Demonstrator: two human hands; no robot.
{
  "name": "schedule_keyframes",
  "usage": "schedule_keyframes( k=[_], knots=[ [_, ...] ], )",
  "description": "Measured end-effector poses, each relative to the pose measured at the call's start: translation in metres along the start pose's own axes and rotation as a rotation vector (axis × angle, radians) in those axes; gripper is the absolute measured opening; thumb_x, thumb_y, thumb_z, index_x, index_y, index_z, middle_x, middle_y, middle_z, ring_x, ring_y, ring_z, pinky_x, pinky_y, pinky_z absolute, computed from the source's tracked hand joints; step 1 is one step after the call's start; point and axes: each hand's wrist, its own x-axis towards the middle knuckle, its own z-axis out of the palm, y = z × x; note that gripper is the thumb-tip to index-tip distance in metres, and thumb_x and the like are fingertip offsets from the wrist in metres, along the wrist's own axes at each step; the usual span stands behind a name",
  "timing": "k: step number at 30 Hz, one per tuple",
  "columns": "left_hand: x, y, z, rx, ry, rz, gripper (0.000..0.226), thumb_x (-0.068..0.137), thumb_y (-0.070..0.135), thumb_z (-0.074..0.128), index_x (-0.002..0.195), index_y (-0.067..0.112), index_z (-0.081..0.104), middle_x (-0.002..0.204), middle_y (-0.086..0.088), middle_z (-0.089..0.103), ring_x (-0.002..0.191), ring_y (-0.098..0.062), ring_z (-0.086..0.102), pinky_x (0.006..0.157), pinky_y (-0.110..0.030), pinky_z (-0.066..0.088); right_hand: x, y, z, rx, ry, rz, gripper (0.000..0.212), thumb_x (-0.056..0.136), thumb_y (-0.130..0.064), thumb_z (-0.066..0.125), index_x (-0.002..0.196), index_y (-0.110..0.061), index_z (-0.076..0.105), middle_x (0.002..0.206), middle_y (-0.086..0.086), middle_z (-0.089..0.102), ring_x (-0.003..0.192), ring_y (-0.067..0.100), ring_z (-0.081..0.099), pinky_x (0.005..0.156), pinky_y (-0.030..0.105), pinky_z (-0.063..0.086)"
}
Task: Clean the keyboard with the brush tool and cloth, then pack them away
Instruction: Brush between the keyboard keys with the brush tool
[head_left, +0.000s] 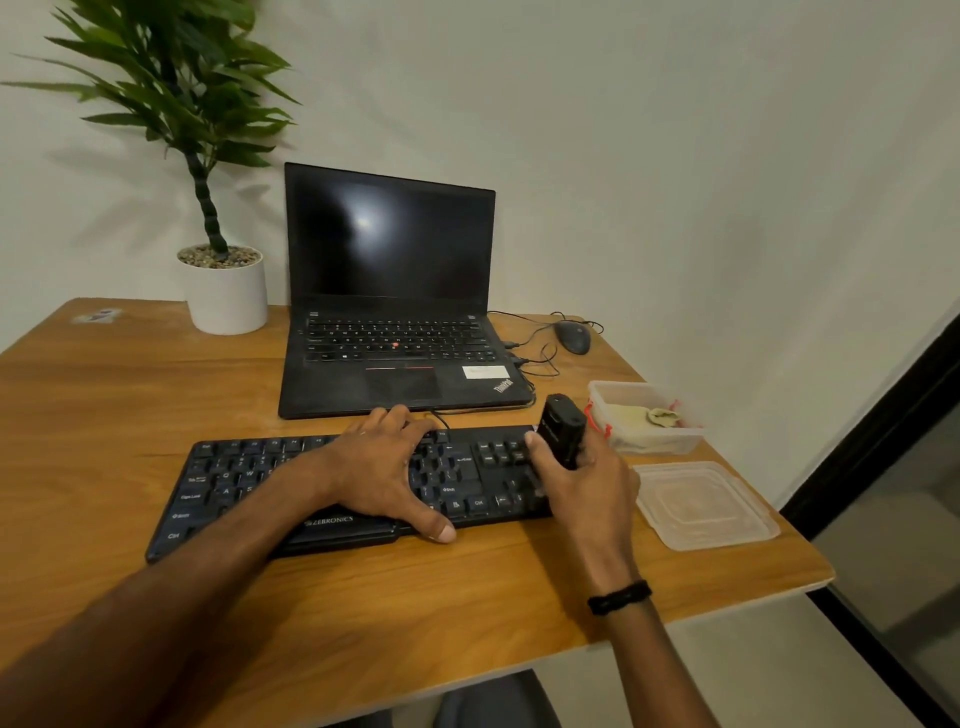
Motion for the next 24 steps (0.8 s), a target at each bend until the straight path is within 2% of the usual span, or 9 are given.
schedule_keyframes(
  k=[3,4,7,9,11,15,19,22,24],
  knots=[
    [0.000,0.002,0.001,0.006,-0.014,0.002,0.143,0.048,0.097,0.066,0.161,0.033,0.007,0.148,0.004,0.026,0.139,-0.020,0.026,0.120,-0.043,0.027,-0.012,0.006,0.001,0.139,-0.131,0.001,0.016,0.085,-0.036,0.076,0.098,-0.033,0.067,0.084,-0.014,0.072,0.082,-0.005,0.068,0.064,0.016,0.055],
    [0.001,0.002,0.001,0.010,-0.010,0.003,0.142,0.048,0.097,0.066,0.161,0.033,0.007,0.148,0.004,0.026,0.138,-0.020,0.026,0.120,-0.043,0.027,-0.014,0.007,0.002,0.152,-0.127,-0.004,0.017,0.084,-0.035,0.076,0.098,-0.029,0.069,0.083,-0.013,0.072,0.082,-0.005,0.068,0.064,0.015,0.055],
    [0.003,0.001,-0.001,0.004,0.000,0.003,0.144,0.047,0.098,0.065,0.161,0.033,0.006,0.148,0.004,0.026,0.137,-0.019,0.026,0.120,-0.044,0.028,-0.011,0.007,0.000,0.174,0.045,0.024,0.017,0.085,-0.034,0.075,0.099,-0.030,0.067,0.078,-0.020,0.068,0.079,-0.013,0.065,0.060,0.007,0.050],
    [0.003,0.000,-0.001,-0.008,0.000,0.009,0.144,0.046,0.100,0.064,0.160,0.034,0.007,0.146,0.005,0.027,0.134,-0.017,0.027,0.119,-0.043,0.030,-0.011,0.008,0.001,0.185,-0.007,0.020,0.017,0.085,-0.034,0.075,0.099,-0.028,0.067,0.080,-0.017,0.069,0.080,-0.009,0.066,0.060,0.011,0.052],
    [0.002,-0.002,-0.001,-0.007,-0.006,0.013,0.143,0.045,0.101,0.063,0.160,0.035,0.009,0.142,0.006,0.028,0.131,-0.016,0.028,0.117,-0.042,0.031,-0.017,0.006,0.004,0.161,-0.119,-0.004,0.020,0.084,-0.037,0.076,0.099,-0.026,0.069,0.084,-0.012,0.071,0.081,-0.003,0.067,0.062,0.017,0.055],
    [0.002,-0.004,0.001,-0.005,-0.005,0.007,0.145,0.045,0.102,0.061,0.161,0.034,0.007,0.145,0.006,0.027,0.135,-0.017,0.027,0.119,-0.043,0.030,-0.017,0.006,0.007,0.094,0.062,-0.023,0.018,0.086,-0.034,0.074,0.100,-0.023,0.069,0.081,-0.021,0.068,0.081,-0.015,0.063,0.060,0.004,0.047],
    [0.002,-0.002,0.000,-0.010,-0.006,0.014,0.144,0.046,0.100,0.064,0.160,0.034,0.007,0.140,0.008,0.028,0.128,-0.014,0.027,0.117,-0.040,0.031,-0.018,-0.002,0.004,0.050,-0.067,-0.037,0.018,0.086,-0.039,0.074,0.102,-0.031,0.069,0.084,-0.021,0.069,0.083,-0.014,0.063,0.061,0.007,0.050],
    [0.002,-0.002,0.001,-0.002,-0.007,0.007,0.144,0.047,0.099,0.064,0.161,0.033,0.006,0.141,0.007,0.027,0.130,-0.016,0.027,0.118,-0.041,0.031,-0.015,-0.004,0.001,-0.035,0.078,0.009,0.019,0.087,-0.040,0.071,0.102,-0.028,0.069,0.081,-0.019,0.067,0.072,-0.016,0.060,0.058,0.000,0.042],
    [0.002,-0.001,0.001,-0.007,0.001,0.010,0.143,0.048,0.098,0.066,0.161,0.034,0.007,0.141,0.007,0.028,0.130,-0.015,0.028,0.118,-0.041,0.031,-0.018,-0.005,0.002,-0.048,0.040,-0.020,0.022,0.087,-0.040,0.071,0.104,-0.027,0.069,0.086,-0.016,0.069,0.073,-0.016,0.059,0.059,-0.002,0.041]
  ],
)
